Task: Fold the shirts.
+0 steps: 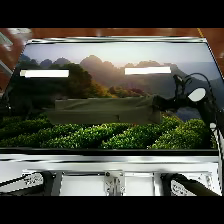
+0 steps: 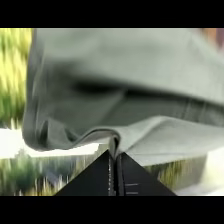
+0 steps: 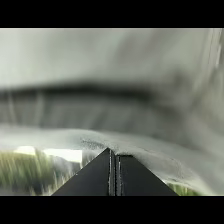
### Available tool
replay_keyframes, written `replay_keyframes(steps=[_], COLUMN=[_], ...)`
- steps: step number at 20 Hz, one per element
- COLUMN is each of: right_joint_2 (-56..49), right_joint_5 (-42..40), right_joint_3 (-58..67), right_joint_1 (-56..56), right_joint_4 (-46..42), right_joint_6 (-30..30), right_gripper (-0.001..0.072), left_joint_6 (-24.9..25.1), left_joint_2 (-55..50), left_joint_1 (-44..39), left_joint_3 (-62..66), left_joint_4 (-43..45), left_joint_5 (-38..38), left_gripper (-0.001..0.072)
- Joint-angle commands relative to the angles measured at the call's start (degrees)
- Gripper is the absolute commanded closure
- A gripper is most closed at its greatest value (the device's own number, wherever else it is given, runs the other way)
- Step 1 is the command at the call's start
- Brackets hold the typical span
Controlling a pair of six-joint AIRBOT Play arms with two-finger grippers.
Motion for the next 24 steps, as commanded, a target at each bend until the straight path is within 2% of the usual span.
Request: replay_keyframes(steps=[1,4,8,9,10,11,12,13,15,16,17,18,20,22,24], right_joint_2=[-9.8,-18.3,-24.5,-25.3,-25.7,-25.7,-25.2,-24.4,-22.0,-21.2,-21.0,-21.4,-22.8,-24.9,-27.3], right_joint_5=[-5.0,-6.1,-9.2,-9.3,-9.3,-9.4,-9.4,-8.5,-5.6,-3.4,-0.5,2.3,6.7,7.5,7.4], right_joint_3=[10.1,14.0,14.5,14.5,14.5,14.5,14.5,14.5,14.5,14.5,14.5,14.4,14.4,14.4,14.4], right_joint_1=[0.0,0.0,0.0,0.0,0.0,0.0,-0.3,-0.8,-2.7,-4.0,-5.3,-6.5,-8.6,-9.2,-9.2], right_joint_4=[-0.5,0.7,0.7,0.7,0.7,0.6,0.5,0.2,-3.1,-6.4,-8.6,-8.9,-5.7,-2.2,0.8], right_joint_6=[1.6,1.6,1.7,1.6,1.3,0.8,-0.6,-2.7,-4.5,-4.5,-3.8,-3.3,-3.2,-3.2,-3.2], right_gripper=[0.0648,0.0648,0.0638,0.0622,0.062,0.0489,0.0207,0.0143,0.0143,0.0142,0.0072,0.0046,0.0046,0.0046,0.0046], left_joint_6=[-5.4,-7.3,-9.3,-9.9,-9.9,-10.0,-11.4,-12.7,-14.8,-16.7,-17.5,-17.2,-16.1,-12.5,-11.4], left_joint_2=[-7.0,-15.6,-23.3,-24.0,-24.2,-24.2,-24.2,-24.1,-23.7,-23.3,-22.7,-21.9,-20.1,-18.0,-15.7], left_joint_1=[-4.8,-8.9,-11.4,-11.2,-10.8,-10.2,-9.4,-8.2,-5.2,-3.8,-2.7,-2.2,-2.1,-3.2,-4.8], left_joint_3=[9.5,14.4,15.5,15.5,15.6,15.8,16.4,17.5,20.0,21.1,22.0,22.5,22.6,22.6,22.6], left_joint_4=[-1.1,-1.1,-1.1,-1.0,-1.0,-1.0,-1.0,-1.0,-1.0,-1.0,-1.0,-1.0,-1.0,-1.0,-1.0], left_joint_5=[5.5,5.5,5.5,5.5,5.6,5.5,5.0,4.0,1.4,0.3,-0.8,-1.8,-4.1,-7.6,-9.1], left_gripper=[0.0672,0.0672,0.067,0.066,0.0602,0.0453,0.0267,0.0177,0.0184,0.0271,0.0315,0.0315,0.0315,0.0318,0.0319])
